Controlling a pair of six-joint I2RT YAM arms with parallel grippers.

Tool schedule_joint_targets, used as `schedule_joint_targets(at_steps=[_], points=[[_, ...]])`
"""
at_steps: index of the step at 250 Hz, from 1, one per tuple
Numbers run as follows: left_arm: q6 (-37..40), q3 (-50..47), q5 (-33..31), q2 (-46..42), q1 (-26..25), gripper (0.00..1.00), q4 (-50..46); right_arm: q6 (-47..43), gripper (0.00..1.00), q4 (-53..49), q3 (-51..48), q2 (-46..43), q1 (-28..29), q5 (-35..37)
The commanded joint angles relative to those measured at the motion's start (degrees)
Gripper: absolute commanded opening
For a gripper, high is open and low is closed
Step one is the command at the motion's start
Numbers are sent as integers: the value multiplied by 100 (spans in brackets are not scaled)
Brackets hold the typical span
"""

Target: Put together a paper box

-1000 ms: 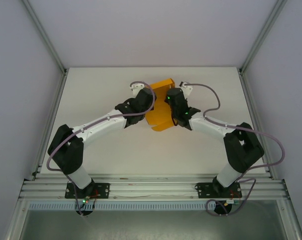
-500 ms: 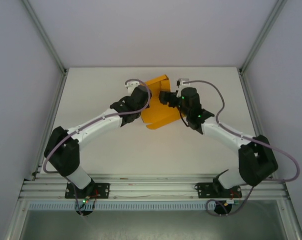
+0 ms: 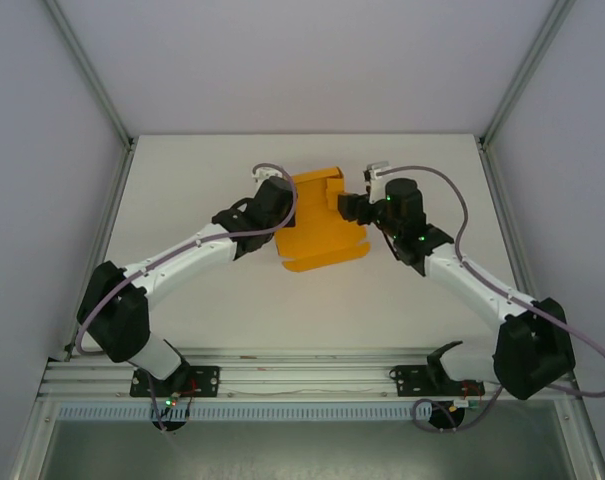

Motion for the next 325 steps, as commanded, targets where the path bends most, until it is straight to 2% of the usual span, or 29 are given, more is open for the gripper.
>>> schedule_joint_targets(at_steps=[1, 44, 62, 93, 134, 164, 180, 190, 197, 210, 219, 227, 247, 261, 300, 325], points=[[209, 14, 122, -82, 9, 0, 37, -204, 66, -223, 352, 331, -18, -443], [192, 96, 83, -28, 4, 0, 18, -299, 53, -469, 578, 738, -14, -960], [264, 93, 153, -36, 2, 0, 70, -283, 48, -450, 608, 837, -10, -851], [364, 109, 375, 3, -12, 0, 157, -164, 46, -179, 673, 979, -15, -675], [536, 218, 383, 129, -94, 0, 16, 34, 35, 362, 736, 1150, -11, -412], [536, 367, 198, 263, -169, 0, -166, 265, 13, 349, 894, 1297, -1, -213], [542, 475, 97, 340, -230, 0, -242, 273, 7, 257, 963, 1392, 45, -75], [531, 541, 64, 390, -259, 0, -274, 262, 0, 232, 957, 1448, 123, 166], [516, 595, 77, 416, -262, 0, -333, 201, 0, 242, 931, 1468, 155, 261], [445, 704, 117, 429, -262, 34, -451, 130, 0, 289, 859, 1479, 237, 376], [477, 739, 145, 407, -262, 50, -511, 151, 0, 287, 827, 1482, 248, 419], [477, 755, 182, 354, -262, 61, -542, 168, 0, 241, 833, 1496, 245, 433], [530, 708, 278, 147, -260, 79, -569, 69, 0, 89, 862, 1506, 246, 470], [549, 698, 374, -34, -238, 99, -634, -49, 0, -28, 877, 1489, 252, 369], [624, 572, 697, -787, -32, 100, -863, -434, 0, -497, 918, 1419, 219, -100], [548, 358, 1005, -1267, 305, 100, -771, -865, 0, -740, 871, 1285, 221, -790]])
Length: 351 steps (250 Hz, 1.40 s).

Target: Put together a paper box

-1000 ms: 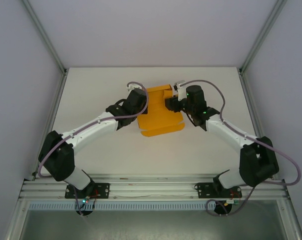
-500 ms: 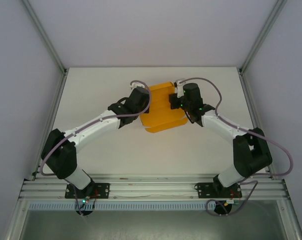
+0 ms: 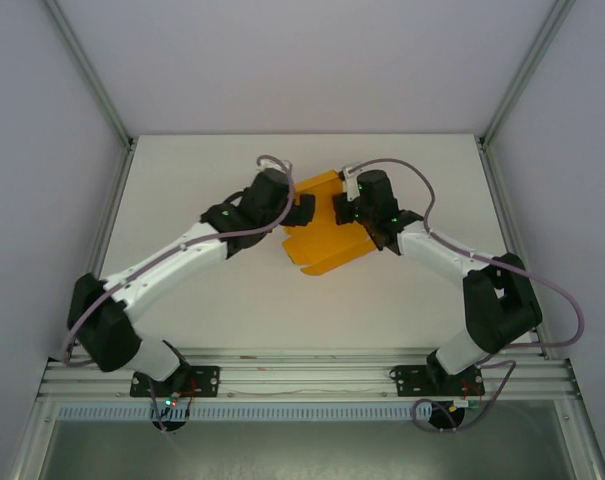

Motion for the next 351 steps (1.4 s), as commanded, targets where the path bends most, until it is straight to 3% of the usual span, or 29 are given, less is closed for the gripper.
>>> schedule_joint_targets(at_steps=[1, 49, 101, 138, 173, 209, 241, 289, 327, 351], points=[[-3, -170, 361, -688, 372, 100, -68, -570, 0, -400, 113, -192, -3, -805], [-133, -389, 1627, -584, 1245, 100, 370, -825, 0, -434, -8, -502, 4, -1699], [-261, -391, 3695, 175, 1267, 100, 1258, -948, 0, -576, 140, -443, 83, -2014], [-680, -345, 4312, 448, 1267, 96, 1693, -928, 0, -633, 242, -345, 180, -1739], [-906, -388, 4684, 588, 1267, 81, 2008, -711, 0, -576, 341, -263, 273, -1401], [-1257, -450, 5042, 821, 1267, 52, 2331, -210, 1, -205, 377, -141, 384, -1120], [-1470, -463, 5333, 943, 1234, 32, 2557, 407, 0, -79, 522, 76, 471, -92], [-1421, -295, 5240, 1011, 991, 32, 2515, 1197, 0, -42, 808, 498, 683, 1259], [-1773, -217, 5304, 1134, 902, 28, 2742, 1709, 0, -375, 1220, 894, 972, 3286], [-1819, -146, 5222, 1147, 861, 28, 2734, 2282, 0, -313, 1237, 982, 976, 3835]])
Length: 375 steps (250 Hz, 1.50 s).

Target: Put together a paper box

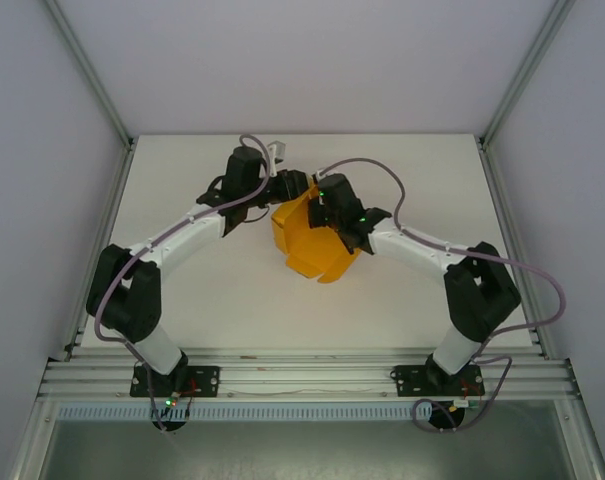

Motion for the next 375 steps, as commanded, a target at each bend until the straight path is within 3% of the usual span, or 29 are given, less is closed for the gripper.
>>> schedule_joint_targets(at_steps=[1, 45, 74, 83, 94, 118, 140, 199, 229, 274, 341, 375], points=[[-295, 193, 1028, -63, -498, 28, -37, 1057, 0, 375, 254, 252, -125, 2029], [-318, 195, 873, -71, -498, 28, -46, 1321, 0, 1135, -41, 191, -98, 2168], [170, 389, 271, -74, -451, 29, -719, 386, 0, 1241, -141, 37, -97, 1182], [332, 483, -162, -99, -411, 35, -1119, -18, 0, 1191, -228, -93, -94, 764], [583, 561, -593, -147, -354, 51, -1496, -418, 0, 994, -314, -284, -106, 330], [770, 452, -1277, -422, -150, 99, -1863, -1265, 0, -113, -156, -600, -162, -146], [807, 226, -1430, -793, 60, 100, -1897, -1934, 0, -1199, 33, -772, -194, -288], [1113, -153, -2384, -1498, 269, 100, -2449, -4401, 0, -4789, 1157, -221, -311, -1806], [1028, -706, -2436, -1737, 508, 100, -2424, -5193, 0, -5320, 1617, 314, -310, -1571], [826, -1469, -2592, -2025, 904, 100, -2330, -5888, 0, -5171, 2106, 1147, -124, -450], [859, -1827, -2751, -2169, 1104, 100, -2325, -5907, 0, -5292, 3076, 2693, 155, 804], [841, -1842, -2797, -2094, 1142, 100, -2348, -5807, 0, -4770, 3125, 3193, 247, 1482]])
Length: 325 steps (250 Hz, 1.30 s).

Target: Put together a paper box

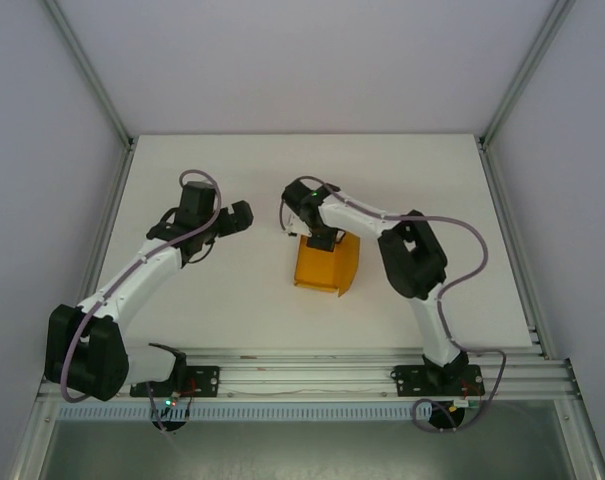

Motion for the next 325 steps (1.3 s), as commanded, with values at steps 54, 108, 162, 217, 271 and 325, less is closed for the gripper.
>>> schedule_joint_targets(at_steps=[54, 108, 162, 217, 271, 325], points=[[-217, -121, -80, 182, 100, 100, 162, -407, 0, 1464, -497, 546, 115, 1451], [-291, -92, -77, 330, 99, 100, 143, -638, 1, 2816, -1411, 524, 142, 1495], [-306, -62, -106, 214, 94, 100, 80, -770, 11, 2786, -1600, 318, 177, 1663], [-269, -32, -64, 2, 94, 100, 41, -732, 47, 2582, -1430, -609, 172, 1361], [-211, -73, 55, -244, 93, 100, 20, -459, 63, 2162, -1172, -1592, 183, 975], [-129, -162, 174, -419, 94, 100, 157, 1436, 100, 2111, -1519, -3031, 247, 605]])
